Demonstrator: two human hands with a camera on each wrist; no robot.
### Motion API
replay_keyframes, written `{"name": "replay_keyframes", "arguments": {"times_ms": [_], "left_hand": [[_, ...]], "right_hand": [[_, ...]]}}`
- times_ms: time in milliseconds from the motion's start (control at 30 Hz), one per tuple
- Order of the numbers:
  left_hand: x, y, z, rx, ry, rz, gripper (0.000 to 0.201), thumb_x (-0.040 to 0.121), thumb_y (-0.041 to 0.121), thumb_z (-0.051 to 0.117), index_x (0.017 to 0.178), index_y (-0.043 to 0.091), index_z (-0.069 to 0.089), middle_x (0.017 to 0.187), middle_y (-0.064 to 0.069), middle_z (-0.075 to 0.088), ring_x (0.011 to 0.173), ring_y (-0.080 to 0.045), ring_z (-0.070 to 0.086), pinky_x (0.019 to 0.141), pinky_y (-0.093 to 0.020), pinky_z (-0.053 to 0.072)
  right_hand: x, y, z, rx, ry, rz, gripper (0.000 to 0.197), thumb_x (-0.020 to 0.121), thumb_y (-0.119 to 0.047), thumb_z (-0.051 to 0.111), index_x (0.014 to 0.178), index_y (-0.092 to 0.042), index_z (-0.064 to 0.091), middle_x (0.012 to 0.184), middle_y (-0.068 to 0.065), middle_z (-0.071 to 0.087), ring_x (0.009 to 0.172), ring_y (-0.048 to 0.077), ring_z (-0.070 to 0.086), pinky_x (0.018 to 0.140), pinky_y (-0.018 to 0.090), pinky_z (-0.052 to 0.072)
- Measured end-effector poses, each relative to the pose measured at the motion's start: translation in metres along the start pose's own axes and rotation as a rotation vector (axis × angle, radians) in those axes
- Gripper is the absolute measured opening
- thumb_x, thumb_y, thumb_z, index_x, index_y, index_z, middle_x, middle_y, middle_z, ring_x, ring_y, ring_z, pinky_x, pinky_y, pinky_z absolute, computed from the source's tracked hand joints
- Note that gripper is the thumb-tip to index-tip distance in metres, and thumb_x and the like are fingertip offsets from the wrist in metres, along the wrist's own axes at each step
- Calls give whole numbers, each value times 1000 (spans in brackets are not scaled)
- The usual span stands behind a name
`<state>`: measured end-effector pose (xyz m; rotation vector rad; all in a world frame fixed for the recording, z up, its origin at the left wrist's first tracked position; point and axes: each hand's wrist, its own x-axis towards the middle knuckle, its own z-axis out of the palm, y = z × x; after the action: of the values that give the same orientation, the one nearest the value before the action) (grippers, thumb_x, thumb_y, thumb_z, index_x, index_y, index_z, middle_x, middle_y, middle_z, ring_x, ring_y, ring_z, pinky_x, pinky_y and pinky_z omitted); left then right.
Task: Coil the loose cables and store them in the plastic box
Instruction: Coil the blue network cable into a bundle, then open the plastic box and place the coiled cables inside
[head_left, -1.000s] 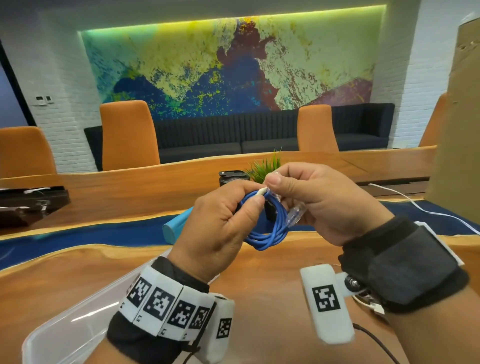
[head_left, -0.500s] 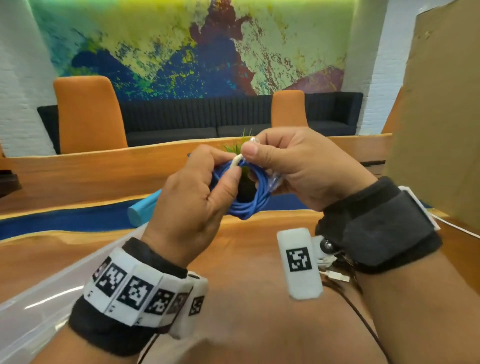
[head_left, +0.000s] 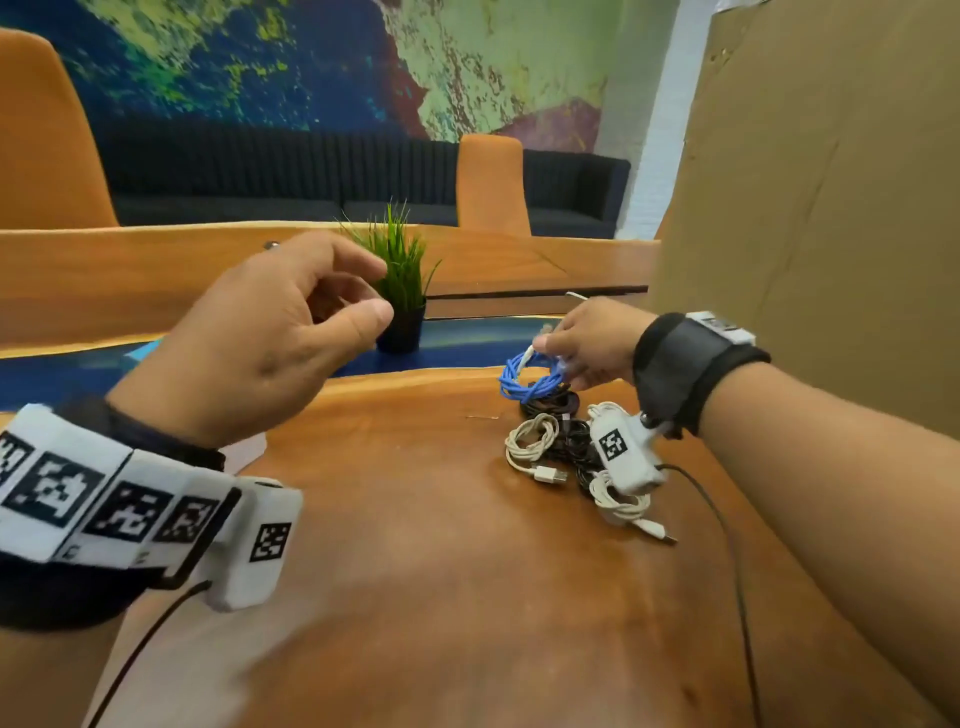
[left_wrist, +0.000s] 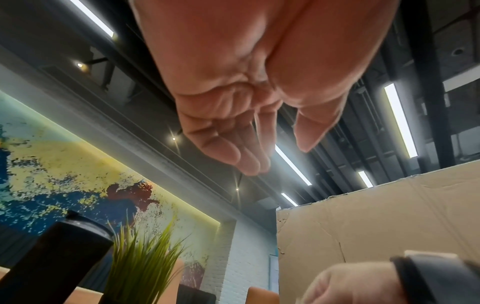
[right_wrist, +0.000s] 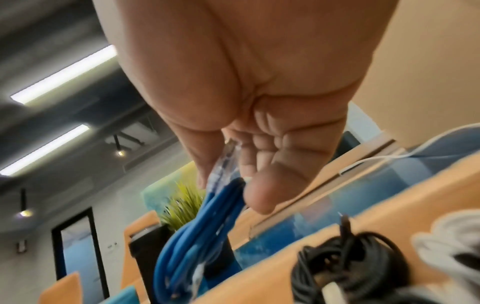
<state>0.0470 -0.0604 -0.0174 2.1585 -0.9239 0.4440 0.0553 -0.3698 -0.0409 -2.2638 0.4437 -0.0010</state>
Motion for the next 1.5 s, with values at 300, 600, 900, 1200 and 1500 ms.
{"name": "replay_keyframes", "arguments": {"times_ms": [300,600,900,1200,1500], "left_hand": [[-3,10,-27,181,-287,-227,19,89,47,61,104,38,63,94,18,66,85,2,60,71,-22,47],[-31,-51,-89,923,-761,-499,41,90,52,52,106,18,70,103,-4,70,94,-25,64,85,-39,54],[-99,-61,-89,1071,-833,-517,57,88,24,60,141,25,39,107,1,62,86,-23,56,66,-32,45],[-91,-28,-43,696,-736,-199,76,82,0,59,144,38,37,149,10,45,129,-18,50,101,-33,46],[-96,-16,-15,760,-627,-202,65,80,16,74,136,25,42,137,0,44,115,-23,53,90,-34,49]], "right_hand": [[17,-3,41,-848,22,13,26,94,-33,57,97,-9,68,89,7,63,86,24,65,69,30,50],[21,-18,27,-1008,171,-133,39,75,-57,72,68,-19,68,70,0,64,68,17,61,62,28,49],[-85,-82,39,-842,0,-587,30,86,-50,65,105,-27,68,97,-7,67,88,13,59,79,33,52],[-136,-68,90,-968,-194,-612,54,82,-46,71,132,-34,53,121,-8,57,106,15,55,91,35,50],[-131,-25,103,-1085,-83,-588,67,76,-50,72,132,-27,45,126,3,47,111,27,52,89,48,51]]}}
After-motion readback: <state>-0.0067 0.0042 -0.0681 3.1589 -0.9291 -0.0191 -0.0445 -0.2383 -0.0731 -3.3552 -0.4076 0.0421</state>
